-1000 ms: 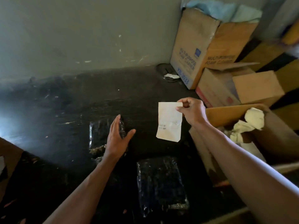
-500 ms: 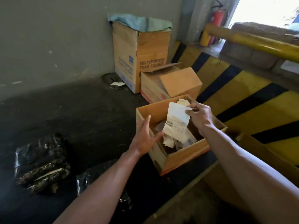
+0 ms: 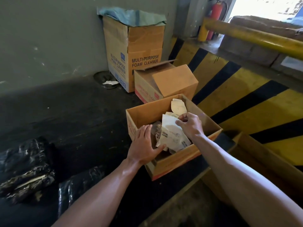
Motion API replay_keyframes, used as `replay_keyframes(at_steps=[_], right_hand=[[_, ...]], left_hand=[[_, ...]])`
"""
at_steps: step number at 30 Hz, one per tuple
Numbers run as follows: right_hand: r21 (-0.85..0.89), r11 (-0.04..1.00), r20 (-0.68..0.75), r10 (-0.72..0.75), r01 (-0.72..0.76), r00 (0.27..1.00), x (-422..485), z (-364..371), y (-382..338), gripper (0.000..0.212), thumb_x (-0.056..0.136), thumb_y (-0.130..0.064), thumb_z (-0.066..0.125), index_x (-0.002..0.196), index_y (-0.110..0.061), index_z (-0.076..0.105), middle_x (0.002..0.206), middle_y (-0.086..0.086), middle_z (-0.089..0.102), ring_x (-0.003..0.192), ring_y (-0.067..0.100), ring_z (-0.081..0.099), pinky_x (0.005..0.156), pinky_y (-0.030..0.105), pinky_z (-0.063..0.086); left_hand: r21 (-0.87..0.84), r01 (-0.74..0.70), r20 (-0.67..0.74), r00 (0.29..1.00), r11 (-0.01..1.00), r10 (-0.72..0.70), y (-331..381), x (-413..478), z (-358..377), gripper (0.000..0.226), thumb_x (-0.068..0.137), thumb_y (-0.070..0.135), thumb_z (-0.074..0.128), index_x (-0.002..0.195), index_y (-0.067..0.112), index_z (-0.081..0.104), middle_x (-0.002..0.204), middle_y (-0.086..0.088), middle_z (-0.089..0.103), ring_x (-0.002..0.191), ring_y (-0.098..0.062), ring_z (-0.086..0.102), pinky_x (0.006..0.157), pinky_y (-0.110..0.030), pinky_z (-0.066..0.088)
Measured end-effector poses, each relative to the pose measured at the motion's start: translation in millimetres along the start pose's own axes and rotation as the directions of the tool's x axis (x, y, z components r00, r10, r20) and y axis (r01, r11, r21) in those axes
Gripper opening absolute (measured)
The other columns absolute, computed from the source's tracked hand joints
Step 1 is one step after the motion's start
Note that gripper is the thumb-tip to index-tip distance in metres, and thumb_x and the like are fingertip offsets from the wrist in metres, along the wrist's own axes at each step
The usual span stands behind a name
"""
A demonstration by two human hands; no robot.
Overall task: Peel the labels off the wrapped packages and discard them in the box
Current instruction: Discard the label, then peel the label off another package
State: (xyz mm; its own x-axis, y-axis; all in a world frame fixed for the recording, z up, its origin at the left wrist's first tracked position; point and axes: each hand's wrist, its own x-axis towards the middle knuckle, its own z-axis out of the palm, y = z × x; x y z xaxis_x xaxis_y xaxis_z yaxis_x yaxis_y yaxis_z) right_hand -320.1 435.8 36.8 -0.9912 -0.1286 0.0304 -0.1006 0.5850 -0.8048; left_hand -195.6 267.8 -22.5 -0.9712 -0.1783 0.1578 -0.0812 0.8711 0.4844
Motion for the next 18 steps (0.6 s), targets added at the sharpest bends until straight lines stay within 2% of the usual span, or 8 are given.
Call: replay_keyframes(at_steps=[3,9,12,16,18], right_hand=[[-0.032,0.999,0.019,-0.014,0.014,1.0,1,4,4,0.008,0.089,-0.016,0.075,0.093,-0.011,0.07,0.097,0.0,0.066,0.083,0.014,0.06,0.057,0.017,0.039],[-0.021,1.0,-0.01,-0.006,0.006,1.0,5,2,11,0.015,0.084,-0.013,0.08,0.091,-0.014,0.068,0.086,-0.004,0.064,0.072,0.005,0.058,0.057,0.011,0.04],[-0.023,1.0,-0.034,-0.014,0.013,0.999,6,0,15,0.019,0.082,-0.015,0.082,0.097,-0.012,0.07,0.09,-0.001,0.067,0.077,0.008,0.061,0.061,0.014,0.046],[-0.024,1.0,-0.027,-0.006,0.005,1.0,6,0,17,0.025,0.079,-0.02,0.084,0.099,-0.014,0.07,0.092,-0.001,0.067,0.086,0.016,0.066,0.071,0.027,0.057],[-0.027,1.0,-0.022,-0.015,0.015,1.0,5,1,15,0.03,0.078,-0.023,0.086,0.101,-0.013,0.069,0.096,0.0,0.067,0.089,0.017,0.066,0.072,0.028,0.057]], left_hand=[[-0.02,0.018,-0.002,1.0,1.0,-0.018,-1,1,2,0.103,0.081,0.078,0.051,0.155,0.013,0.021,0.161,-0.005,0.023,0.149,-0.02,0.017,0.118,-0.04,0.027],[-0.022,0.024,0.003,1.0,0.999,-0.024,-3,3,6,0.104,0.08,0.078,0.052,0.155,0.014,0.02,0.16,-0.003,0.023,0.148,-0.02,0.02,0.117,-0.041,0.031],[-0.012,0.027,0.002,1.0,1.0,-0.027,-3,4,7,0.103,0.081,0.077,0.051,0.155,0.013,0.02,0.161,-0.003,0.022,0.149,-0.02,0.018,0.117,-0.042,0.031],[-0.03,0.039,0.029,0.999,0.999,-0.038,-4,3,6,0.102,0.083,0.074,0.053,0.157,0.016,0.014,0.163,-0.002,0.016,0.15,-0.02,0.012,0.118,-0.044,0.029],[-0.057,0.054,0.065,0.997,0.997,-0.05,-3,4,3,0.104,0.082,0.075,0.053,0.157,0.018,0.011,0.164,0.001,0.012,0.151,-0.02,0.01,0.118,-0.044,0.027]])
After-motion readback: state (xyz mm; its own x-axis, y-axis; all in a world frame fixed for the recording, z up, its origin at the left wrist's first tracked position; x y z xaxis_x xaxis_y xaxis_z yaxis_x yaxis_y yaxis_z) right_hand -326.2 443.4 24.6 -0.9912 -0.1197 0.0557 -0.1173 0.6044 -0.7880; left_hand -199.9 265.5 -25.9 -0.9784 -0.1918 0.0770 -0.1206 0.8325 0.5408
